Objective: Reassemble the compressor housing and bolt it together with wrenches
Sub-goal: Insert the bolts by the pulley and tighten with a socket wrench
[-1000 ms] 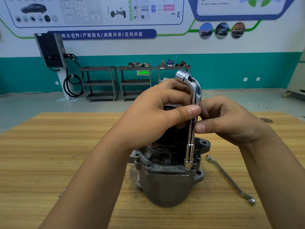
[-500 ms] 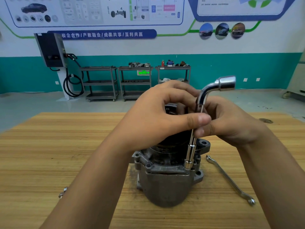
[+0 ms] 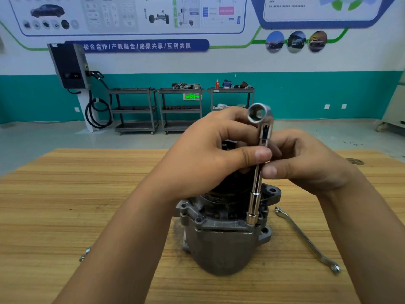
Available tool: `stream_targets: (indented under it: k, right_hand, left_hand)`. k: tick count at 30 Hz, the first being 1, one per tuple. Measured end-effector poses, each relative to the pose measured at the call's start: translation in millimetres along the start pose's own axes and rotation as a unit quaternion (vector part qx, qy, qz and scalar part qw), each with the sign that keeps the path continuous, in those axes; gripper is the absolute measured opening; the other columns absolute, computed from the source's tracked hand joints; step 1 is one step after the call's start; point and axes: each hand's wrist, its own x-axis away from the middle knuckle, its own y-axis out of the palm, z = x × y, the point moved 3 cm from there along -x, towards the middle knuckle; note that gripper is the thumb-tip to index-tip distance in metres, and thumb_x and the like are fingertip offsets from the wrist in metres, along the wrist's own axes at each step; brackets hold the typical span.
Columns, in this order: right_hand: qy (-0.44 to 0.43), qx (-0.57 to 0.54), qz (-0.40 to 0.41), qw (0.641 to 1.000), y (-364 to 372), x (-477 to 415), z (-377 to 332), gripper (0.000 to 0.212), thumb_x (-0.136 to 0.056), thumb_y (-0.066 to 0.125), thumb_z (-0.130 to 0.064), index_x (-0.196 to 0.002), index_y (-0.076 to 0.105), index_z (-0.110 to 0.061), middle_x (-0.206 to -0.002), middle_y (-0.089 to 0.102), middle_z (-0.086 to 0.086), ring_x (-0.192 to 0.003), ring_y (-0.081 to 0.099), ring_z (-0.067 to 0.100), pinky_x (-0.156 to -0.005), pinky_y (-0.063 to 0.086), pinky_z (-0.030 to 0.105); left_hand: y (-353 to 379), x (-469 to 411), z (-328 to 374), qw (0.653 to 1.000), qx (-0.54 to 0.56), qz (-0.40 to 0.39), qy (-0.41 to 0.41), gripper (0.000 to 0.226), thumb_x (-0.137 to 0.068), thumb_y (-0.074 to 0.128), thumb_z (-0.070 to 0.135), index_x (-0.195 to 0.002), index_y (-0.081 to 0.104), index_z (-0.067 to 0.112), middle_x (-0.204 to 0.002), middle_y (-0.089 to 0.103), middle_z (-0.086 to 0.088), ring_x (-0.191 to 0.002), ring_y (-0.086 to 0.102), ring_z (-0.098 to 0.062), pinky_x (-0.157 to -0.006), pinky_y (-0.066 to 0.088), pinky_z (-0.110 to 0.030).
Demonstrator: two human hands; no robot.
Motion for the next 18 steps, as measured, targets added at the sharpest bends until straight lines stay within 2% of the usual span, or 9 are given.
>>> stream_targets:
  k: [4, 7, 9, 11, 12, 18]
  right_hand:
    - [-0.001, 0.001, 0.002, 1.000, -1.8, -0.3, 1.3, 0.024, -0.072, 0.073, -0.042, -0.089, 0.076, -0.027, -0.088, 0.071, -0.011, -0.090, 0.066, 0.007, -0.079, 0.051, 0.021]
    - [0.001, 0.000, 0.001, 1.000, -2.0, -0.6, 2.7, 0.030, -0.068, 0.076, -0.045, -0.090, 0.075, -0.024, -0.087, 0.071, -0.010, -0.089, 0.065, 0.007, -0.077, 0.051, 0.020]
    - [0.007, -0.004, 0.009, 1.000, -3.5, -0.7, 4.6, 0.047, -0.064, 0.079, -0.045, -0.096, 0.071, -0.011, -0.088, 0.069, -0.005, -0.089, 0.065, 0.011, -0.075, 0.051, 0.023]
    - [0.018, -0.009, 0.018, 1.000, -5.0, -0.2, 5.9, 0.068, -0.059, 0.082, -0.046, -0.094, 0.060, 0.007, -0.088, 0.064, 0.005, -0.089, 0.062, 0.021, -0.076, 0.051, 0.029]
    - [0.019, -0.010, 0.019, 1.000, -4.5, 0.0, 5.8, 0.070, -0.057, 0.083, -0.047, -0.091, 0.057, 0.009, -0.087, 0.063, 0.006, -0.088, 0.061, 0.022, -0.076, 0.051, 0.030]
    - [-0.002, -0.019, 0.018, 1.000, 1.6, -0.3, 0.8, 0.043, -0.056, 0.083, -0.044, -0.078, 0.066, -0.012, -0.074, 0.062, -0.010, -0.074, 0.059, 0.003, -0.065, 0.047, 0.016]
  left_hand:
    - [0.8, 0.2, 0.3, 1.000, 0.014, -0.026, 0.002, 0.023, -0.081, 0.058, 0.022, -0.096, 0.073, 0.014, -0.114, 0.064, 0.000, -0.104, 0.059, -0.009, -0.090, 0.047, -0.025]
    - [-0.1, 0.7, 0.2, 1.000, 0.014, -0.019, 0.006, 0.017, -0.081, 0.059, 0.022, -0.088, 0.073, 0.015, -0.114, 0.065, 0.004, -0.105, 0.060, -0.004, -0.091, 0.046, -0.024]
    - [-0.9, 1.0, -0.8, 1.000, 0.026, 0.000, 0.003, 0.020, -0.079, 0.064, 0.024, -0.091, 0.075, 0.014, -0.111, 0.065, 0.008, -0.105, 0.060, -0.002, -0.094, 0.045, -0.025]
    - [-0.3, 1.2, -0.9, 0.999, 0.035, 0.006, -0.001, 0.018, -0.075, 0.068, 0.027, -0.089, 0.076, 0.018, -0.109, 0.065, 0.013, -0.104, 0.061, -0.004, -0.095, 0.045, -0.026]
    - [0.5, 1.1, -0.5, 0.999, 0.035, 0.009, -0.002, 0.016, -0.073, 0.069, 0.028, -0.086, 0.075, 0.021, -0.108, 0.065, 0.014, -0.102, 0.061, -0.005, -0.094, 0.045, -0.027]
    - [2.7, -0.2, 0.4, 0.999, 0.027, 0.037, 0.002, 0.012, -0.065, 0.074, 0.033, -0.074, 0.070, 0.027, -0.100, 0.064, 0.017, -0.099, 0.060, 0.005, -0.091, 0.043, -0.015]
